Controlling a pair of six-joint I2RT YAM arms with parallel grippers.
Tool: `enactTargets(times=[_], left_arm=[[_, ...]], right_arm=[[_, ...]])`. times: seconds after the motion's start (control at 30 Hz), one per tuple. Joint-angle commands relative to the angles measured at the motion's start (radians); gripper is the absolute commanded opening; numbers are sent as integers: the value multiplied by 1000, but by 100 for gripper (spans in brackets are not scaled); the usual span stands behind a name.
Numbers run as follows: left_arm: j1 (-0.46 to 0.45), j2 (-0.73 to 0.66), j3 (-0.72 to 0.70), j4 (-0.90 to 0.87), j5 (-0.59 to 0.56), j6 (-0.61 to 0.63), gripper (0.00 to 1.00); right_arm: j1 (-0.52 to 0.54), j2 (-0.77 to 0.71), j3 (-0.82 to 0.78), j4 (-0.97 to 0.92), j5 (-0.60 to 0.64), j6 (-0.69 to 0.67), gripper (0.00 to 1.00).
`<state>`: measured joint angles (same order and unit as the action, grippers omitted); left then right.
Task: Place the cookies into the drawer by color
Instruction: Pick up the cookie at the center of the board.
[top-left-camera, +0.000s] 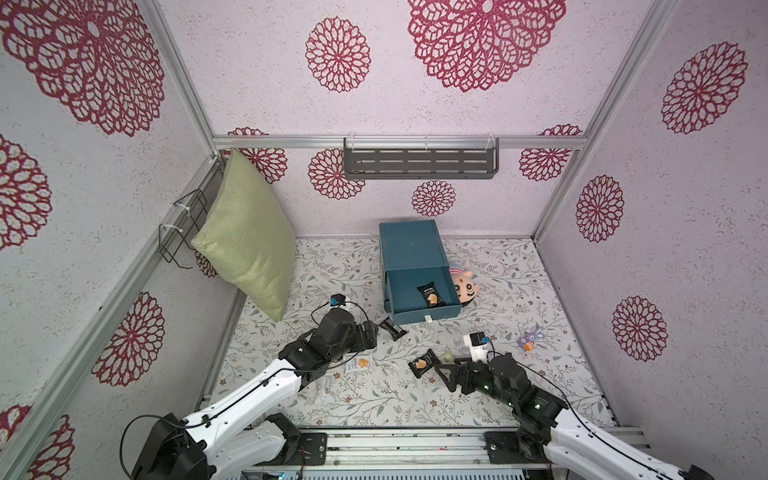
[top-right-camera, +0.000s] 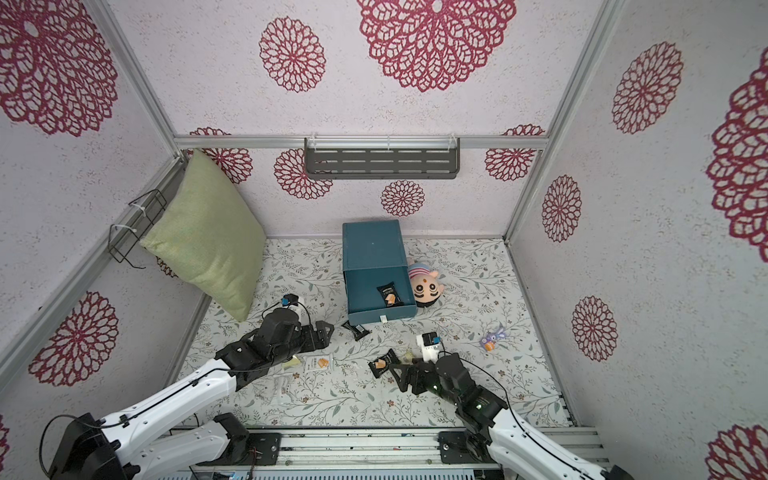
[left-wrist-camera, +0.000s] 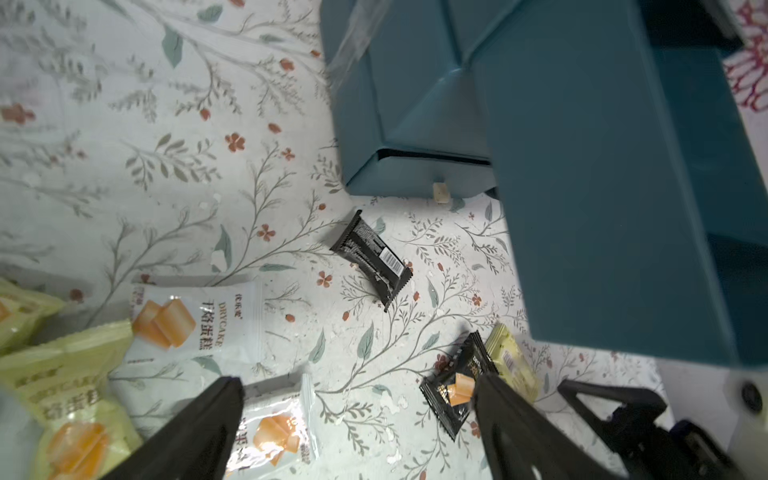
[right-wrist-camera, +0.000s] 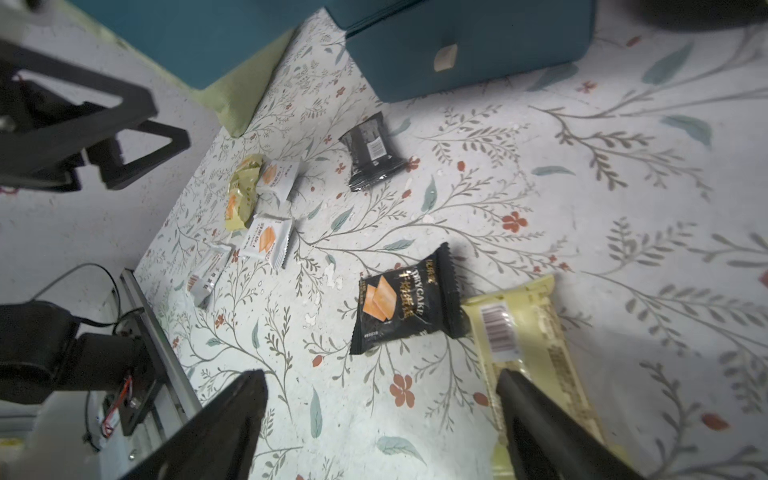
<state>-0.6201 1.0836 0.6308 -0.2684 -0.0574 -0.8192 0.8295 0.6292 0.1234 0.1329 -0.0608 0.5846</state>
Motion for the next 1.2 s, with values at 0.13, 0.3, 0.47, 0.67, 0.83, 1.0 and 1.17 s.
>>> enactTargets(times=[0.13, 0.3, 0.47, 0.67, 0.83, 1.0, 1.17], left_arm=[[53, 158, 18, 160, 214, -100, 86], [92, 299, 42, 229, 287, -154, 71], [138, 426, 57, 330, 368, -198, 61], [188, 578, 89, 430, 451, -239, 55], [202, 665, 116, 482, 479, -263, 51], [204, 737, 140, 523, 507, -284, 44], [206, 772, 138, 557, 518, -301, 35]], right_arm=[[169, 161, 7, 306, 282, -118, 92], [192, 176, 31, 280, 297, -119, 92], [196, 96, 28, 203, 313, -110, 92], [196, -5, 28, 117, 329, -100, 93], [196, -35, 31, 81, 330, -92, 93], [197, -48, 32, 59, 332, -86, 93], [197, -60, 33, 42, 335, -83, 93]])
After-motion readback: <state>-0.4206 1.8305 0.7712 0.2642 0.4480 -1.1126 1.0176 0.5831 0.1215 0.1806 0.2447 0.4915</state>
